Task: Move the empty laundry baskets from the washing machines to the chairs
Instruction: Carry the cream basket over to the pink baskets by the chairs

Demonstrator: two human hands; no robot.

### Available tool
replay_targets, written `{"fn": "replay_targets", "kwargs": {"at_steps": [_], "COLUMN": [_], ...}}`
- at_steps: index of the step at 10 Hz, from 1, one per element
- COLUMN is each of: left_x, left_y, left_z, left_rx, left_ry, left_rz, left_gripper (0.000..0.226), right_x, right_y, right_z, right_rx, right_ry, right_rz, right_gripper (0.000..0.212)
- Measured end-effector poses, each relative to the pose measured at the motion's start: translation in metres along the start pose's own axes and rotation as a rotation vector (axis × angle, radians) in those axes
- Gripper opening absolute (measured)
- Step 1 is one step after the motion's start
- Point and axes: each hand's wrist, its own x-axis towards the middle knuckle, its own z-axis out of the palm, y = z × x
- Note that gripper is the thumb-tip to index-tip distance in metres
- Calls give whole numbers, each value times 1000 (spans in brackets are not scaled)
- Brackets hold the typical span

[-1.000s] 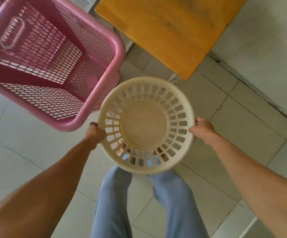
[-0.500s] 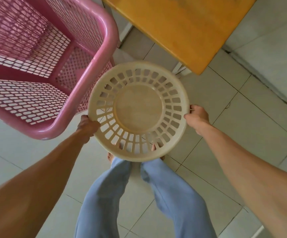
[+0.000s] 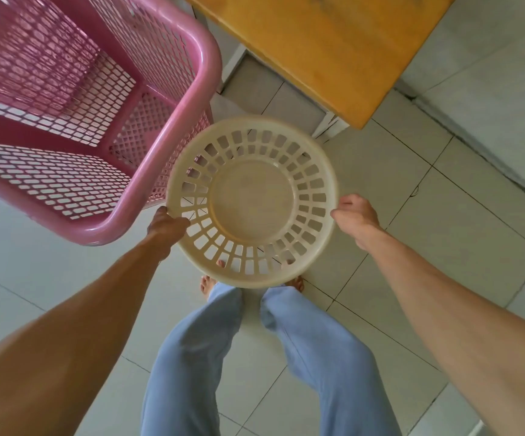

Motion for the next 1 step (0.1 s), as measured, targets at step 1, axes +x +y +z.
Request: {"fn": "replay_targets", "kwargs": {"at_steps": [1], "left_x": [-38], "left_y": [5], "left_z": [-9], "left_rx": [-6], "left_ry": [-24], "left_rz": [52], "left_gripper": [57], "right_x": [-30], "right_y": [1], "right_z": [10], "right_rx": [-20], "right_ry": [-18], "right_rz": [-23], "right_gripper": [45]}}
